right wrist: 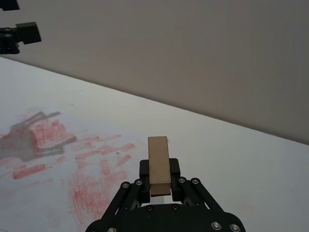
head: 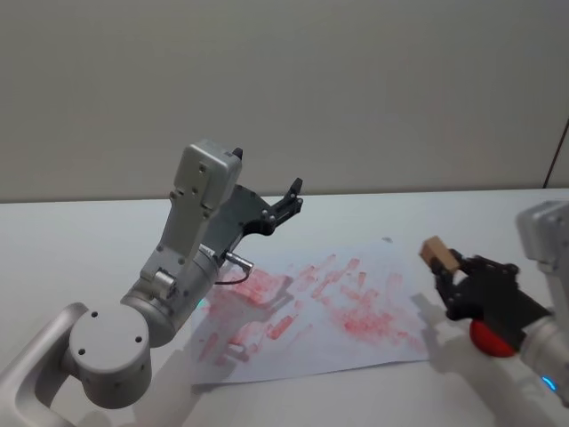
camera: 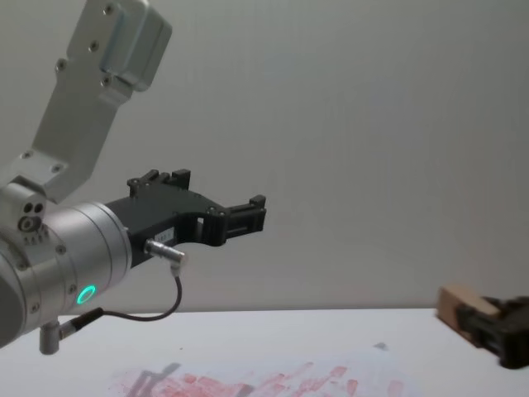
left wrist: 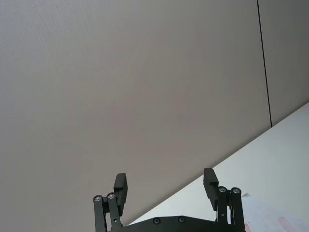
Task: Use the one hand to pick up the stamp and affix it onto the A4 paper.
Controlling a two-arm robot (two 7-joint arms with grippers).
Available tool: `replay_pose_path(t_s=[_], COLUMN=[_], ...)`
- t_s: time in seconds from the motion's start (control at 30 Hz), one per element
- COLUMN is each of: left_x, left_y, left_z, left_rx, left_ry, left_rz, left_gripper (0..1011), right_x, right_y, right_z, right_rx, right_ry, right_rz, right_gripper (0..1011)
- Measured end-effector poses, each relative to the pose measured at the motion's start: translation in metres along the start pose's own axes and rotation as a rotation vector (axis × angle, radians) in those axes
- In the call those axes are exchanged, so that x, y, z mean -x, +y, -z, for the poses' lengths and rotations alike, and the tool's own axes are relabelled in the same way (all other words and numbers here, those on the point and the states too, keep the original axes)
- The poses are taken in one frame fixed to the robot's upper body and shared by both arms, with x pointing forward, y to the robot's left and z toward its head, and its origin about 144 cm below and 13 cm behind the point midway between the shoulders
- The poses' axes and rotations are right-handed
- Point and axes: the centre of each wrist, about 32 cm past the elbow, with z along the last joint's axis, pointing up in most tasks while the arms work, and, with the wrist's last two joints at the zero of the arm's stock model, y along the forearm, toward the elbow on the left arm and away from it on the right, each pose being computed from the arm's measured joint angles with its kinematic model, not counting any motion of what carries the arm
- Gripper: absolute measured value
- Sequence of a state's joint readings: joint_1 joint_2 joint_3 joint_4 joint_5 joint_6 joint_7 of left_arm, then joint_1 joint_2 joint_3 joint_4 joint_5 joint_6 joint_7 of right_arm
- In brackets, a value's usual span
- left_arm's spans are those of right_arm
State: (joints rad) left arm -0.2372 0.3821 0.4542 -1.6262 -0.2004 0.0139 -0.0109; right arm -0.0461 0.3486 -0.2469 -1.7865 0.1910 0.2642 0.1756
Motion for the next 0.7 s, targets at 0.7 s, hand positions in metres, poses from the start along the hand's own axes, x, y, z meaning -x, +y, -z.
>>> replay_pose_path(t_s=[0.7], left_x=[0.0], left_y=[0.0], left_z=[0.0], left_rx=[0.0], left_ry=[0.0], left_rz=[0.0], left_gripper=[1001], right_x=[-0.006], right_y=[-0.05], right_z=[0.018], right_rx=[0.172], right_ry=[0.095], right_rz=[0.2], right_gripper=[216])
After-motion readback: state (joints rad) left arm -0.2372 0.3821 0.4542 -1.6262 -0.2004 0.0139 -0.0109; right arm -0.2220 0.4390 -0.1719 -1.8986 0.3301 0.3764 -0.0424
